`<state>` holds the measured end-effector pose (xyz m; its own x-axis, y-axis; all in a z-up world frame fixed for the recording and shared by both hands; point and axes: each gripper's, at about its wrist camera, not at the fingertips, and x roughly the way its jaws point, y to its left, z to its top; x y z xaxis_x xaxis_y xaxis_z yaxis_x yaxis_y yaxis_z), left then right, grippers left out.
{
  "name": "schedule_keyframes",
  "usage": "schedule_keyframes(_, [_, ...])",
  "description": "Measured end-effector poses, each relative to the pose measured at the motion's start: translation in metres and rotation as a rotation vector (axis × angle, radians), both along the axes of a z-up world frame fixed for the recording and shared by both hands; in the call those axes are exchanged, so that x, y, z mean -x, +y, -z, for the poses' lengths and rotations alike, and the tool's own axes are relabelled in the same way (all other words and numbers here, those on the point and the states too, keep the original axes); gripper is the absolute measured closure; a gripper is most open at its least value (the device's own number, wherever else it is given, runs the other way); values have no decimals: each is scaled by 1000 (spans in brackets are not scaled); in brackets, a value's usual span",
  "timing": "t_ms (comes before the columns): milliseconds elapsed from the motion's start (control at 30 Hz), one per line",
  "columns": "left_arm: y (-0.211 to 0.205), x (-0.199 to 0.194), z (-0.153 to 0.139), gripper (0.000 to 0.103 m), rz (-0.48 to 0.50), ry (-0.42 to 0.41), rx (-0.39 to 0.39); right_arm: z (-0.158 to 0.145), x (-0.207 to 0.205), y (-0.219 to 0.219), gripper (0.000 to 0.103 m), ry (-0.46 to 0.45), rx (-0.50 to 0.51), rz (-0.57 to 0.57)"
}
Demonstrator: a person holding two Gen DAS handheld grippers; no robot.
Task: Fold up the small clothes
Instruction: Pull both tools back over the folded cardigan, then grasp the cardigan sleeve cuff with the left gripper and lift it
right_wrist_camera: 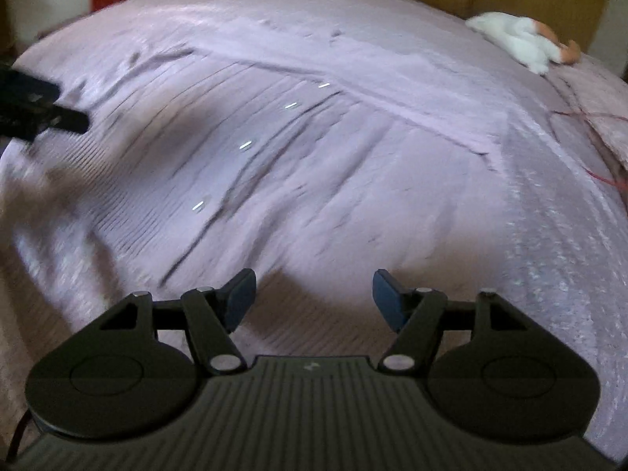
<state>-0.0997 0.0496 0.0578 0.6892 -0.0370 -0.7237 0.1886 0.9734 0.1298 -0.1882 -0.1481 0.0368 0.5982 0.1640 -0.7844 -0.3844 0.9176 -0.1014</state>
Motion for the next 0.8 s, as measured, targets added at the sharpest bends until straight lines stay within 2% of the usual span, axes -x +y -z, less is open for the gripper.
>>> schedule_keyframes(67, [2,-1,4,28,5,34,-2,4,5,12,30,13,40,-60])
schedule_keyframes(167, [6,1,9,28,0,42,-6,12,12,28,30,2,105,-115])
schedule_keyframes(300, [8,2,17,28,-16,43,-32,20,16,39,19,-44,146,-121])
schedule_keyframes(500, [10,3,24,28,-18,53,-14,32,8,44,19,-34,147,-108])
schedule_keyframes(800, [5,3,31,28,49,95,8,39,-6,51,13,-52,142,-91])
